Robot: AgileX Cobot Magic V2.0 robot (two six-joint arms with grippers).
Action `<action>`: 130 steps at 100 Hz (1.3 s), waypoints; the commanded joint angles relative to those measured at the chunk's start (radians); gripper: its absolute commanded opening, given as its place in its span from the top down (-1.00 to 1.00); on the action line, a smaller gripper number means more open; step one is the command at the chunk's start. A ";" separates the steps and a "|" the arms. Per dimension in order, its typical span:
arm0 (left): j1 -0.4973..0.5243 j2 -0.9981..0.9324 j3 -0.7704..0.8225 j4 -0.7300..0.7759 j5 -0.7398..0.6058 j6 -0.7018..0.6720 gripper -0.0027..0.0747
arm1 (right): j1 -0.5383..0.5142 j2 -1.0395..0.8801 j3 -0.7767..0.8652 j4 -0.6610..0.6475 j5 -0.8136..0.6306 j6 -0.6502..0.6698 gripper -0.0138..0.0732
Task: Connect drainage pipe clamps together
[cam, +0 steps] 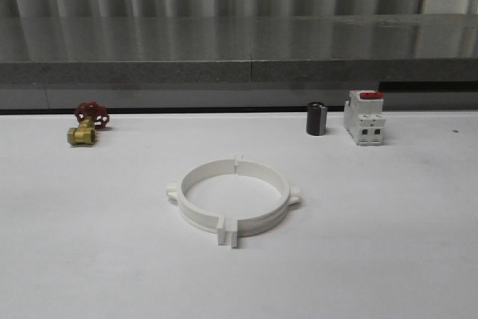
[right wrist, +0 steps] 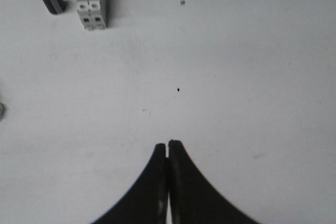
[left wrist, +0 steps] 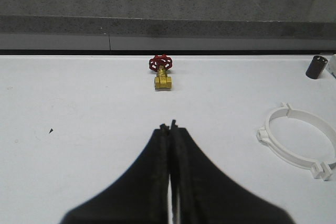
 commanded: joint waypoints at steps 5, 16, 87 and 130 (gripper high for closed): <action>0.001 0.011 -0.025 -0.004 -0.075 -0.009 0.98 | -0.006 -0.118 0.042 -0.017 -0.146 -0.011 0.84; 0.001 0.011 -0.025 -0.004 -0.075 -0.009 0.98 | -0.006 -0.214 0.127 -0.017 -0.241 -0.011 0.84; 0.001 0.011 -0.025 -0.004 -0.075 -0.009 0.98 | -0.042 -0.673 0.640 -0.028 -0.731 -0.012 0.84; 0.001 0.009 -0.025 -0.004 -0.075 -0.009 0.98 | -0.038 -0.671 0.640 -0.028 -0.713 -0.012 0.84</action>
